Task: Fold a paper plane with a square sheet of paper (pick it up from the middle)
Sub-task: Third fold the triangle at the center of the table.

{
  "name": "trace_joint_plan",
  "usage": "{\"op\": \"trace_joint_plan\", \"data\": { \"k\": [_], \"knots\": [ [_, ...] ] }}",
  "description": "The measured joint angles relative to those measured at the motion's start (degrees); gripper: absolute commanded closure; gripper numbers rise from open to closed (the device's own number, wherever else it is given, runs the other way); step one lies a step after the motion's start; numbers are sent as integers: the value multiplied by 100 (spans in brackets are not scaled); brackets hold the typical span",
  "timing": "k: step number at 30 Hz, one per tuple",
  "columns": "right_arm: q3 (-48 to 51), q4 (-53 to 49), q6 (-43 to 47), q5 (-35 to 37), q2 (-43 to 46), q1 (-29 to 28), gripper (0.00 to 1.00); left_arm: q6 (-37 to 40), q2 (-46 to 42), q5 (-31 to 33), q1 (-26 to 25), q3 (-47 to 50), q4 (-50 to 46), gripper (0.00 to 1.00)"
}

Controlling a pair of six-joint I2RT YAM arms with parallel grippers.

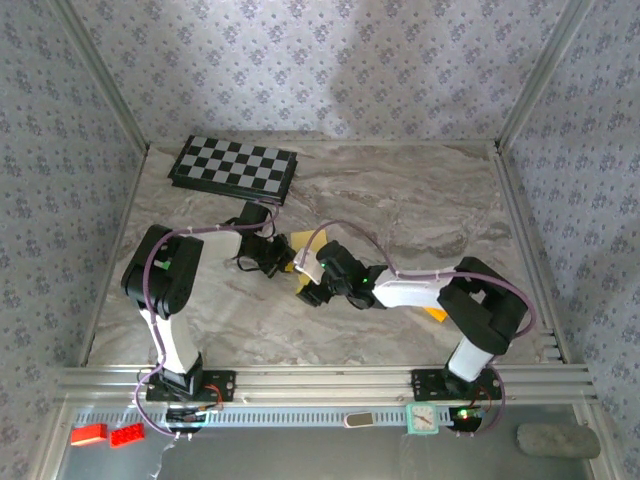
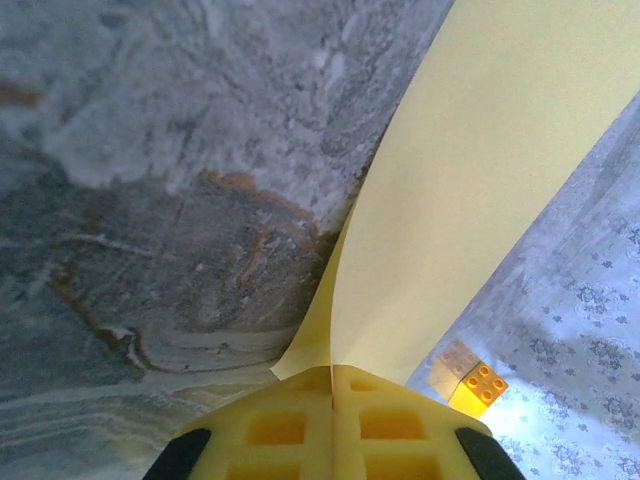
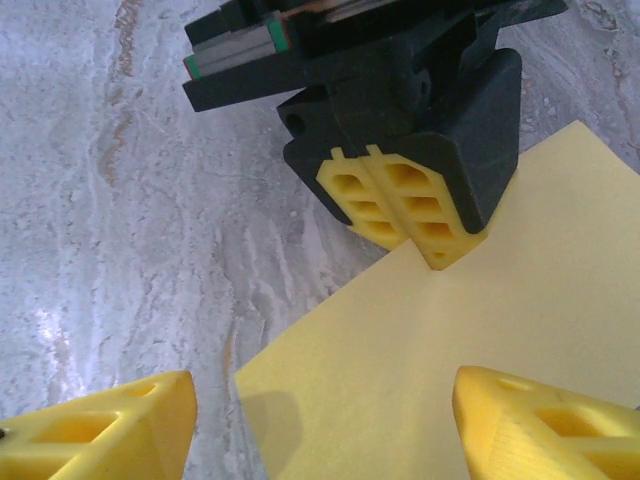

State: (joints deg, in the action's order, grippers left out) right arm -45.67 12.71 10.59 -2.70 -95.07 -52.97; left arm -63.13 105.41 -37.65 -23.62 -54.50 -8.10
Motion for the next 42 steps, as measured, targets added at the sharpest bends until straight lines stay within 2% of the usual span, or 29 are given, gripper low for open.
{"op": "trace_joint_plan", "data": {
  "k": [3,10,18,23,28,33,38,42],
  "knots": [
    [0,90,70,74,-33,0,40,0,0,0,0,0,-46,100],
    [22,131,170,149,-42,11,61,2,0,0,0,0,-87,100],
    [42,122,199,46,-42,11,67,2,0,0,0,0,-90,100],
    [42,94,229,-33,-42,22,79,2,0,0,-2,0,-87,100],
    [39,7,229,-216,-42,50,91,15,0,20,0,0,-109,90],
    [28,-138,177,-542,-42,111,94,238,-201,186,81,0,-446,79],
    [-46,-258,-22,-970,-68,190,96,636,-658,328,374,-157,-872,76],
    [-131,-321,-216,-1239,-144,212,96,828,-739,326,374,-409,-883,77]
  ]
}}
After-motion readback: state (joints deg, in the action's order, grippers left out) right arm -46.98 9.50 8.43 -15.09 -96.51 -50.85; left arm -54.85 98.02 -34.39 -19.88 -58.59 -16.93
